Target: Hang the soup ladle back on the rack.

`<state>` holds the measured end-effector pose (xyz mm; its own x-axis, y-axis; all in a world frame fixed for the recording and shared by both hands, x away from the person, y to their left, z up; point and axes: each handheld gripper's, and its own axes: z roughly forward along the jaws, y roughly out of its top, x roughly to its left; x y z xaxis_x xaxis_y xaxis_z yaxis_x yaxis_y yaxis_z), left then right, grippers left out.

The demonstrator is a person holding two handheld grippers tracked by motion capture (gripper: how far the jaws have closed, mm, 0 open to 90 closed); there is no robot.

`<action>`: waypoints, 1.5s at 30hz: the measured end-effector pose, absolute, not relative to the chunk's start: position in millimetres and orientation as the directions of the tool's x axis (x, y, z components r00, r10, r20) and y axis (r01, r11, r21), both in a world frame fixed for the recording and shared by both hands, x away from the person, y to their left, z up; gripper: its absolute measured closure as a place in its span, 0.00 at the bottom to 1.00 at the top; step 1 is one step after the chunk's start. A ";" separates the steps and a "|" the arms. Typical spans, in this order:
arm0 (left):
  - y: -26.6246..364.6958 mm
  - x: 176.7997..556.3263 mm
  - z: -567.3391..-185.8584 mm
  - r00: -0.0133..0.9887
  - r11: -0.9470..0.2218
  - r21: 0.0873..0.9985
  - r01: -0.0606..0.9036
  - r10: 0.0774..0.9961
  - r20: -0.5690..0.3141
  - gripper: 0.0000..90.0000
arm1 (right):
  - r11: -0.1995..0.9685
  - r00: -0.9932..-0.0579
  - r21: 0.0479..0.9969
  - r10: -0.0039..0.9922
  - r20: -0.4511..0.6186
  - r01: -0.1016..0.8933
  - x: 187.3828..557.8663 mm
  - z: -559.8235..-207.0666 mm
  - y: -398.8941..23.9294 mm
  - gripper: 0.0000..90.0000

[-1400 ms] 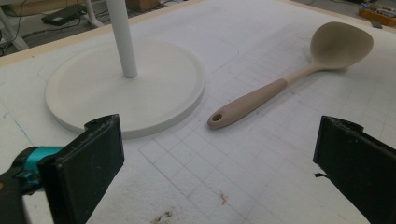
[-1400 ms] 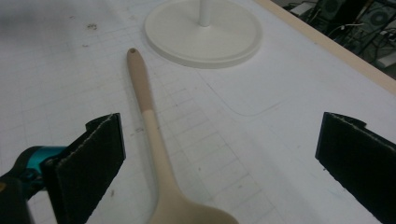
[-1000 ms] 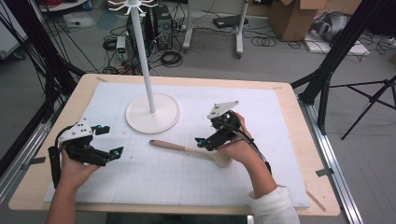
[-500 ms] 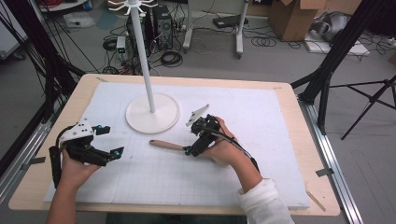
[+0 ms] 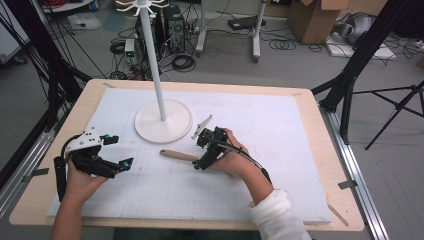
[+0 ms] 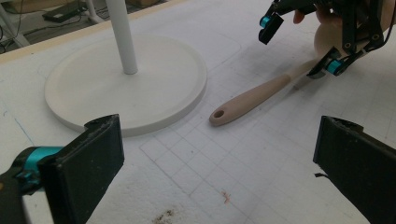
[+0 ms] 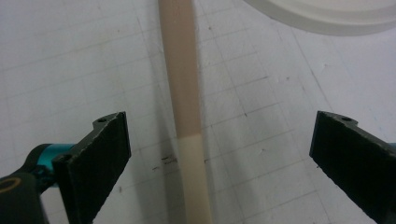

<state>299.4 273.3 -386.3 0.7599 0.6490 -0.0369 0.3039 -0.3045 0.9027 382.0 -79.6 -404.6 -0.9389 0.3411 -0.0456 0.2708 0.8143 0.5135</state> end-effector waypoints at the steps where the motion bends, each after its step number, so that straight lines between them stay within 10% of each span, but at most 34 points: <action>1: 273.3 299.4 -386.3 0.760 -0.304 0.903 0.304 0.649 -0.037 0.02 | 0.814 -0.939 0.513 0.341 -0.046 0.271 382.0 -404.6 -79.6 0.06; 25: 271.4 299.8 -387.4 0.762 -0.310 0.900 0.305 0.646 -0.036 0.02 | 0.866 -0.957 0.431 0.291 -0.019 0.255 381.6 -411.8 -74.6 0.51; 45: 270.4 299.8 -387.4 0.764 -0.312 0.900 0.306 0.644 -0.037 0.02 | 0.871 -0.960 0.415 0.281 0.016 0.262 382.5 -413.6 -72.5 0.61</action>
<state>299.8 270.4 -387.4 0.7644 0.6438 -0.0367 0.3057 -0.3117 0.8997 382.5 -72.5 -413.6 -0.9596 0.2808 0.0161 0.2619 0.8713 0.4151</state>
